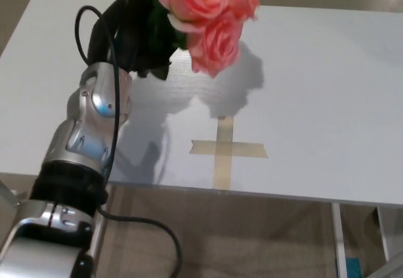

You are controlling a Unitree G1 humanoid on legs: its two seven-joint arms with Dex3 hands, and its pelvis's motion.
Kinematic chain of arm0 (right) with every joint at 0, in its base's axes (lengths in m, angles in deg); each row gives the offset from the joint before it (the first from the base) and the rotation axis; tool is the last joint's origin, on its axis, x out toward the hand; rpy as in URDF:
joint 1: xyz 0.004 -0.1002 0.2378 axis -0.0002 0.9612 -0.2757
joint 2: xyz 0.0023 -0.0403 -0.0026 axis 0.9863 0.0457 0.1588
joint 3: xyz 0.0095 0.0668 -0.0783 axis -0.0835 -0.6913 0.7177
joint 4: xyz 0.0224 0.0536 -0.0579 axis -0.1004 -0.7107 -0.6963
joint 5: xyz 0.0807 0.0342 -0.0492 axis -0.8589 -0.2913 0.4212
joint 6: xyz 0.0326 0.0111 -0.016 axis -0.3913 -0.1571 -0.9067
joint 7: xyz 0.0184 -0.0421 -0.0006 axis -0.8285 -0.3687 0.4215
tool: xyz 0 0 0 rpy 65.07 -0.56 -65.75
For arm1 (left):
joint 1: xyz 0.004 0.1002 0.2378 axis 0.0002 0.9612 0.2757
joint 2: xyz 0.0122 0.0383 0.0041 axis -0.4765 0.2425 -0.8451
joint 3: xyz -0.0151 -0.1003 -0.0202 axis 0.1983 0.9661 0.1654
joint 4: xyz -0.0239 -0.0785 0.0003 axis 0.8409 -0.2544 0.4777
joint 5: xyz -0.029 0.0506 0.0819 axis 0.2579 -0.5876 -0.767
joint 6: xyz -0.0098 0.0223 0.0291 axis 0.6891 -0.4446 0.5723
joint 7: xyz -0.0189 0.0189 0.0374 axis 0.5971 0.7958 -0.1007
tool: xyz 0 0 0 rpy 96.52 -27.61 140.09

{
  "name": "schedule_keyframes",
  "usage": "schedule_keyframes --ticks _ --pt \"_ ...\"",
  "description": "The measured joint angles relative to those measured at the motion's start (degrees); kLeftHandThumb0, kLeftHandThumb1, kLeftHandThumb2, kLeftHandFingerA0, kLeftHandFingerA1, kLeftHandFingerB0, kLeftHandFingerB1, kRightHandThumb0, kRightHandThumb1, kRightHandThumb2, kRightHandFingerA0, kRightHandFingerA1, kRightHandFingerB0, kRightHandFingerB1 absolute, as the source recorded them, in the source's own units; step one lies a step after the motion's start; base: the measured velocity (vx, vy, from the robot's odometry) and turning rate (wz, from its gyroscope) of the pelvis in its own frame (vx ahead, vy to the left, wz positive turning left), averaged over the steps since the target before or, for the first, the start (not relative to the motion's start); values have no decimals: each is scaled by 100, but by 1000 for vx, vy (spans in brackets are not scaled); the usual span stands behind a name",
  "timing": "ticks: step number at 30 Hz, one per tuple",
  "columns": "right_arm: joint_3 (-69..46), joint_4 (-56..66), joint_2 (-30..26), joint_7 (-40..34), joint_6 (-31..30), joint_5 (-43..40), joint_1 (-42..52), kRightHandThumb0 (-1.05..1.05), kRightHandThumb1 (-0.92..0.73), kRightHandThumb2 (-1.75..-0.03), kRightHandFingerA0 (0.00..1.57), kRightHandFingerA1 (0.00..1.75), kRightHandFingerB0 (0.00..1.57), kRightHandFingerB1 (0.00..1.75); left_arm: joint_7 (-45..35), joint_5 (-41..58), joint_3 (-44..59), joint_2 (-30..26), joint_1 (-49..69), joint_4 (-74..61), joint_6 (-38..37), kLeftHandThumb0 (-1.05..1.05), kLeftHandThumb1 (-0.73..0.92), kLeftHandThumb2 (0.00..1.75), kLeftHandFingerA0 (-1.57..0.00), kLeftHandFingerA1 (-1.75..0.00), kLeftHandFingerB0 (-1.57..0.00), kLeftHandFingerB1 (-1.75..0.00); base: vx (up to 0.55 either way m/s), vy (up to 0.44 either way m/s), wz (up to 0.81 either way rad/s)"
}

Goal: Use the left hand to pick up the rose and passes it to a human.

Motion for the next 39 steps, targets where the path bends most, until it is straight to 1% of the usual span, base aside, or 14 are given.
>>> schedule_keyframes --ticks 2,6,10,12,14,19,24,30,31,32,37,39 --pt "4 0 0 -1 0 1 17 -38 -71 -62 53 39 42 35 -75 177 168 140 21 -147 2 -25 85 68 -95 -141 -73 -105 0 0 0" --pt "30 2 0 -6 1 8 70 -38 -71 -62 53 39 42 35 -253 562 472 395 72 -431 71 -25 85 68 -96 -140 -72 -105 0 0 0" --pt "57 1 -1 -10 1 15 128 -38 -71 -62 53 39 42 35 -448 899 743 511 136 -565 219 -25 84 68 -96 -140 -72 -105 0 0 0" --pt "66 0 -3 -12 1 17 148 -38 -71 -62 53 39 42 35 -564 1095 904 576 157 -584 325 -25 84 68 -96 -142 -73 -106 0 0 0" --pt "71 1 -4 -14 3 18 154 -38 -71 -62 53 39 42 35 -662 1269 1022 626 163 -593 419 -25 86 65 -95 -143 -72 -108 0 0 0" --pt "71 1 -13 -19 3 19 164 -38 -71 -62 53 39 42 35 -877 1738 1228 827 242 -854 813 -25 86 65 -96 -144 -71 -109 0 0 0" --pt "71 1 -46 -21 5 20 227 -38 -71 -62 53 39 42 34 -1006 2039 1226 953 362 -1052 1143 -24 85 65 -96 -145 -72 -108 0 0 0" --pt "73 3 -62 -22 5 20 256 -38 -71 -62 53 39 42 34 -1049 2197 1170 962 420 -1169 1346 -24 85 65 -96 -145 -72 -108 0 0 0" --pt "73 4 -62 -22 5 20 256 -38 -71 -62 53 39 42 34 -1049 2209 1165 962 421 -1177 1359 -24 85 65 -96 -145 -72 -108 0 0 0" --pt "73 4 -63 -22 6 20 257 -38 -71 -62 53 39 43 35 -1049 2225 1158 961 423 -1187 1380 -24 84 65 -92 -146 -71 -105 0 0 0" --pt "77 -3 -62 -30 6 25 308 -38 -71 -61 54 39 43 35 -1116 2287 908 1002 727 -1224 1373 -23 83 66 -94 -148 -72 -106 0 0 0" --pt "80 -5 -62 -32 6 28 334 -38 -71 -61 55 39 42 35 -1126 2314 840 1027 789 -1227 1366 -23 83 65 -91 -150 -72 -107 0 0 0"
